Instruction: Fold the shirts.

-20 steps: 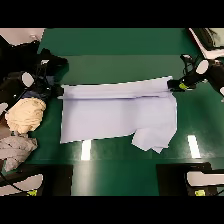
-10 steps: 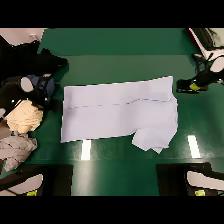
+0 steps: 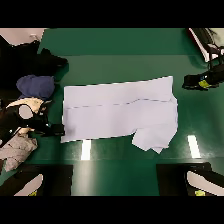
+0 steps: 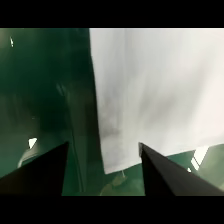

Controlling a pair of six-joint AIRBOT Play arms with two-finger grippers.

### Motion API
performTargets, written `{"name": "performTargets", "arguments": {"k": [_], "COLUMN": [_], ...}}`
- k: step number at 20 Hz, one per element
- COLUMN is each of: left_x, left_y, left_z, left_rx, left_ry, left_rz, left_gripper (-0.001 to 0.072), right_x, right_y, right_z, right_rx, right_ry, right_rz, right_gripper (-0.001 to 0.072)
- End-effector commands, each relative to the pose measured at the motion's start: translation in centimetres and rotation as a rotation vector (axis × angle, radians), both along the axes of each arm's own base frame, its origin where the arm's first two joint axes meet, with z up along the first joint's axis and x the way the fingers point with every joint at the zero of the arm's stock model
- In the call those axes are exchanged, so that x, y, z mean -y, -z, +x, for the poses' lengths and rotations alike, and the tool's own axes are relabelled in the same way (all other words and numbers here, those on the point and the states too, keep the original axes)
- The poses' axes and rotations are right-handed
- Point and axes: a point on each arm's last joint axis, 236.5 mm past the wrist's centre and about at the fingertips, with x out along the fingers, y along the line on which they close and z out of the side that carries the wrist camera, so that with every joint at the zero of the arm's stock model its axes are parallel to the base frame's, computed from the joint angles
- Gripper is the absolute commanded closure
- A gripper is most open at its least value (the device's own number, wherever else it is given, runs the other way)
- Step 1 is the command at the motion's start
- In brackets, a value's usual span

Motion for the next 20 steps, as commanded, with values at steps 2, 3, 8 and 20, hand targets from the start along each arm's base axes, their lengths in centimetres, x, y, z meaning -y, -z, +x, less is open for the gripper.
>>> {"name": "performTargets", "arguments": {"k": [2,3,8,20], "left_x": [1.8,1.9,2.0,2.2], "left_y": [0.3,0.3,0.3,-3.4], "left_z": [-0.7,-0.7,-0.9,3.0], "left_rx": [-0.008,-0.009,-0.018,0.103], "left_ry": [-0.034,-0.038,-0.035,-0.001], "left_rz": [-0.080,-0.085,-0.086,-0.096], "left_gripper": [0.0179,0.0179,0.0426,0.0685], "right_x": [-0.9,-0.9,-1.0,-2.3], "right_y": [-0.3,-0.3,-0.1,10.4], "right_z": [-0.1,-0.2,-0.5,-18.0], "right_rx": [0.005,0.002,-0.014,-0.486], "right_ry": [-0.017,-0.017,-0.019,-0.025], "right_rz": [0.013,0.013,0.014,0.054], "right_gripper": [0.0315,0.0315,0.0319,0.0323]}}
